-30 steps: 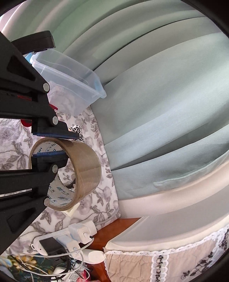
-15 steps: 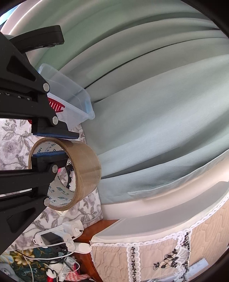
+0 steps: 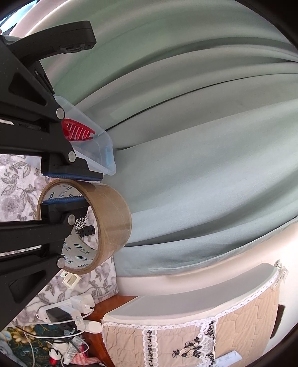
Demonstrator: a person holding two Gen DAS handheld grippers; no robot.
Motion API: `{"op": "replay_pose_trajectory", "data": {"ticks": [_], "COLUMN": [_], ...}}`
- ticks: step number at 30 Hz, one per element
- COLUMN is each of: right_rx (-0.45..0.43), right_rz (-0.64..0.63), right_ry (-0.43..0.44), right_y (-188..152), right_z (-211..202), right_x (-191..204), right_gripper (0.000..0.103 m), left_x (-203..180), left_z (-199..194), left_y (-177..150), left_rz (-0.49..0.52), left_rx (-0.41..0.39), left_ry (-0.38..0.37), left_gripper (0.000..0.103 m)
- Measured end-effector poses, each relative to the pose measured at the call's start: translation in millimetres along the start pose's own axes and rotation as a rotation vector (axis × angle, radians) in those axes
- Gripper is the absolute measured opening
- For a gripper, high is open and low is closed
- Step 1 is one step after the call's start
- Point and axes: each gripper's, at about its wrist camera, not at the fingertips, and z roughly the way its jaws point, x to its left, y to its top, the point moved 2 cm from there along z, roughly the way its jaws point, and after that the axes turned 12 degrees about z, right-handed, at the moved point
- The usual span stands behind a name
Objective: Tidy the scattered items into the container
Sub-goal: 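Carry the red claw and tape roll over the clear box and release both inside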
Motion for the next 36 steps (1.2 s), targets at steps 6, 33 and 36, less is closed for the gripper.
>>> {"op": "replay_pose_trajectory", "data": {"ticks": [6, 33, 36], "right_rx": [0.014, 0.206, 0.233], "right_rz": [-0.045, -0.228, -0.242], "right_ry": [0.013, 0.089, 0.094], "right_y": [-7.3, -60.1, -65.7], "right_z": [5.3, 97.0, 107.9], "right_x": [23.4, 113.7, 115.7], "right_gripper": [0.014, 0.014, 0.014], "left_x": [18.9, 152.5, 161.7], "left_z": [-10.7, -20.5, -18.2], "left_y": [-0.7, -32.5, -35.2], "left_rz": [-0.027, -0.246, -0.263], "left_rx": [-0.032, -0.039, -0.034], "left_ry": [0.019, 0.147, 0.155], "left_gripper": [0.051, 0.051, 0.051]}}
